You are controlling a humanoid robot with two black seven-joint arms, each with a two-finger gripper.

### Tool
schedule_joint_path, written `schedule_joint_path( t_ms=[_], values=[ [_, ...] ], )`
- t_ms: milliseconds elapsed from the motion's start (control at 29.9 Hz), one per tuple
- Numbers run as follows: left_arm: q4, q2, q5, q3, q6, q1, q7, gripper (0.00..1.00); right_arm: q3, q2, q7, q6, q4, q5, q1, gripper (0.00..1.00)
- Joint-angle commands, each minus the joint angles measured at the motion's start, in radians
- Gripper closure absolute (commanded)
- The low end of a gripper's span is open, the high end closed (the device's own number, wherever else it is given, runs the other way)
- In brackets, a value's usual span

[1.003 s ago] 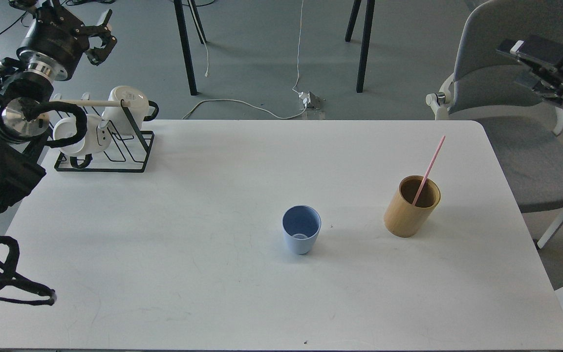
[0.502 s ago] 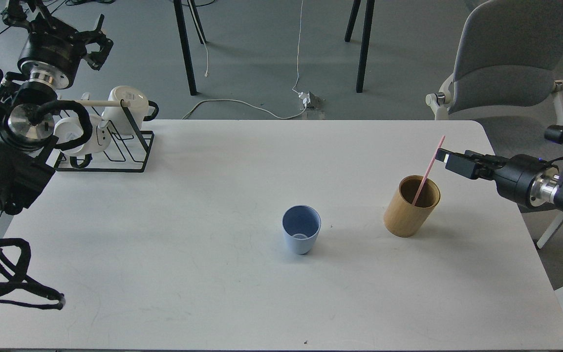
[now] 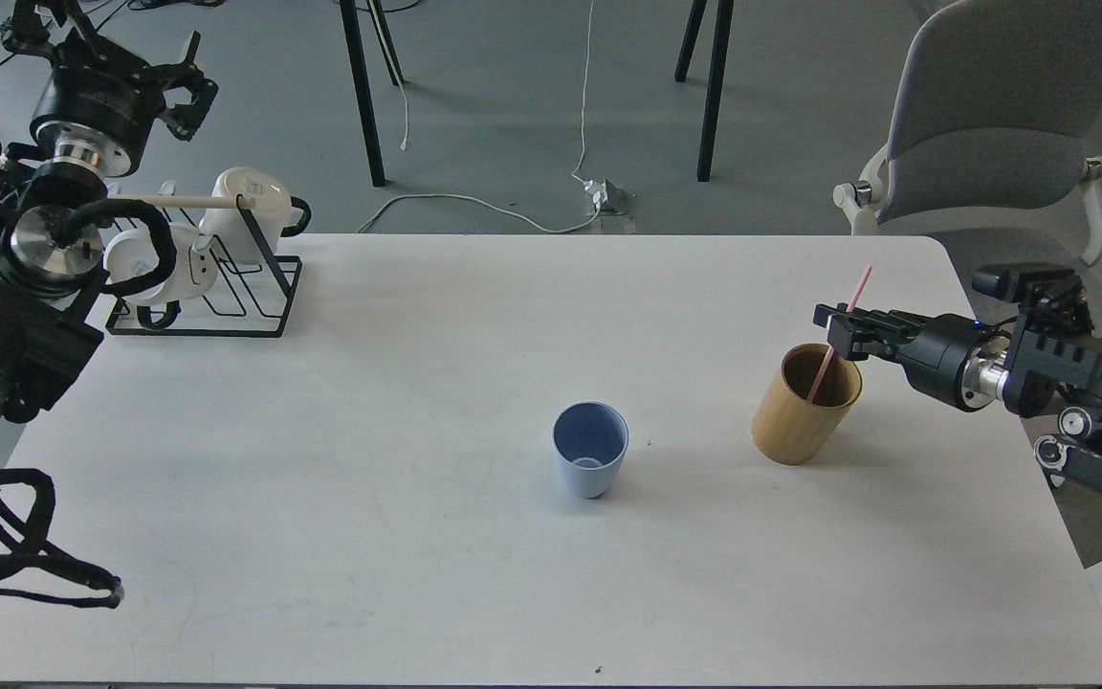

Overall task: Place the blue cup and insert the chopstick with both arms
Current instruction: 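Pull the straw up out of the tan cup with the right gripper, then move the straw over the blue cup and lower it inside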

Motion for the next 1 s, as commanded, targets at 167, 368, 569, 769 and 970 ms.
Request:
schedule_joint_path(
  t_ms=[167,368,569,769,970],
  values=[
    [0.000,0.002,0.001,0.000,0.000,-0.001,-0.001,0.00,-0.005,-0.005,0.000,0.000,0.016,0.002,0.015,1.00],
    [0.000,0.019,0.001,0.000,0.000,-0.001,-0.001,0.00,-0.004,-0.139,0.000,0.011,0.122,0.003,0.110,1.00],
    [-0.001,0.037,0.001,0.000,0.000,-0.001,-0.001,0.00,0.024,-0.254,-0.005,0.109,0.235,0.020,0.313,1.00],
    [-0.001,0.034,0.002,0.005,0.000,-0.003,-0.001,0.00,0.156,-0.188,-0.035,0.178,0.242,0.072,0.411,1.00],
    [-0.006,0.025,0.005,0.008,0.000,-0.001,0.000,0.00,0.153,0.052,-0.066,0.180,0.228,0.068,0.327,1.00]
  ],
)
